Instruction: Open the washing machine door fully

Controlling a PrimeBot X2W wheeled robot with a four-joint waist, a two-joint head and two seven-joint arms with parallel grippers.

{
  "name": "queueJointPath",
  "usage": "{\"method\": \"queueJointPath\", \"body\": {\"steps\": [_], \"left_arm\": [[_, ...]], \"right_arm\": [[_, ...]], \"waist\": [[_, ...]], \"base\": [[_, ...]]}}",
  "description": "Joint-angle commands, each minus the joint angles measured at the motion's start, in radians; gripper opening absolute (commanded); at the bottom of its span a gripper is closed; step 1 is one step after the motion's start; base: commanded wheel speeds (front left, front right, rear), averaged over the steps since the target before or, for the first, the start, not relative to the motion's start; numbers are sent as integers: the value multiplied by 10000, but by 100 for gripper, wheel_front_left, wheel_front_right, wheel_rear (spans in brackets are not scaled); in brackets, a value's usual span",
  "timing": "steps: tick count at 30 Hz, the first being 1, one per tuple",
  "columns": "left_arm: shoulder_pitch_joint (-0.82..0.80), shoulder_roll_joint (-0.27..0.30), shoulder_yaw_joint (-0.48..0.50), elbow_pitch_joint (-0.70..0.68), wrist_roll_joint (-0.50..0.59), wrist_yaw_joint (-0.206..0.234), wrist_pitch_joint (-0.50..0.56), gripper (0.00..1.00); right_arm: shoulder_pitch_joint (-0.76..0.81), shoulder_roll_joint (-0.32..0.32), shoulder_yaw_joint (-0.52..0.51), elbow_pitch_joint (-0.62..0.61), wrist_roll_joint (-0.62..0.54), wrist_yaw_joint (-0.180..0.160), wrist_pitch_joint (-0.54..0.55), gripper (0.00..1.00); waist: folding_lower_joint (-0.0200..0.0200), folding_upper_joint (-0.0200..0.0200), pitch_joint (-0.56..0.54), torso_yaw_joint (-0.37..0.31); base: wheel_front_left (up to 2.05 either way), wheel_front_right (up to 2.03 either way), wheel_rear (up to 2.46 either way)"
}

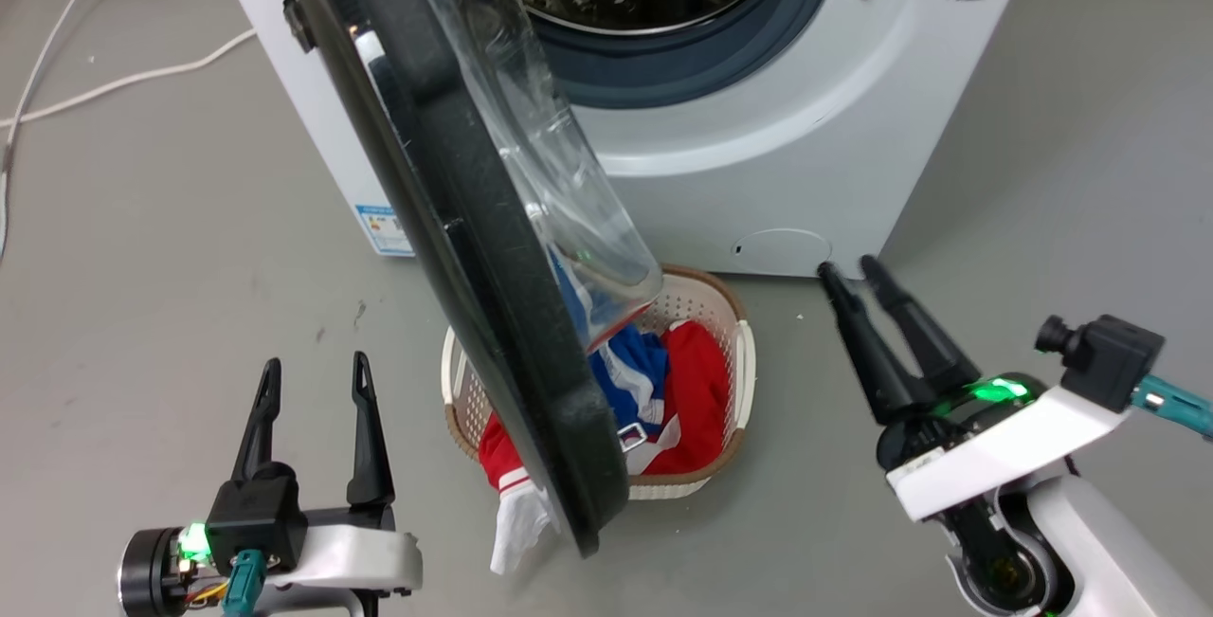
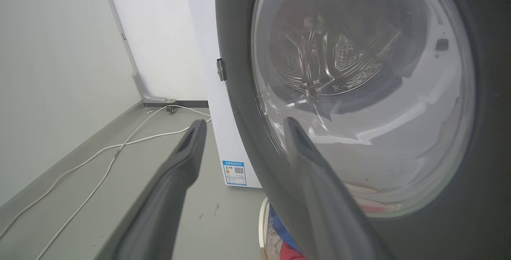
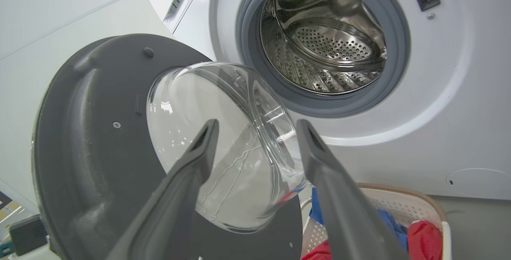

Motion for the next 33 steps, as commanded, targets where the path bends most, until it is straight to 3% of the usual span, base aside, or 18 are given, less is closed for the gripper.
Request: {"method": "queueJointPath", "body": {"steps": [1,6,11,17,27,33], "left_arm": [[202,-4,69,-39,59,-18,-27,100],[451,-5,172,-105,106,-58,-27,100],[599,-4,229,-130,133,-67,-27,100],[716,-4,225,-116,150,-60,-27,100],[920,-5,212,-94,163,-105,-27,100],[1048,-4,207,-73,169,-128,-27,100]], "right_arm": [[-58,231,-314,361,-775,25,-464,100],[383,1234,-2271,-34,-3743,22,-586,100],[1059,1877,-3411,-1114,-6407,13,-591,100],[1808,2445,-4411,-1545,-8242,13,-593,100],[3182,2959,-5237,-1023,-9466,13,-594,100],[3821,2985,-5128,-634,-9368,13,-595,100]], "waist": [[1,0,-294,-228],[1,0,-595,-452],[1,0,-754,-537],[1,0,-939,-576],[1,0,-1210,-521],[1,0,-1328,-503]], "base": [[0,0,0],[0,0,0],[0,0,0],[0,0,0],[0,0,0],[0,0,0]]}}
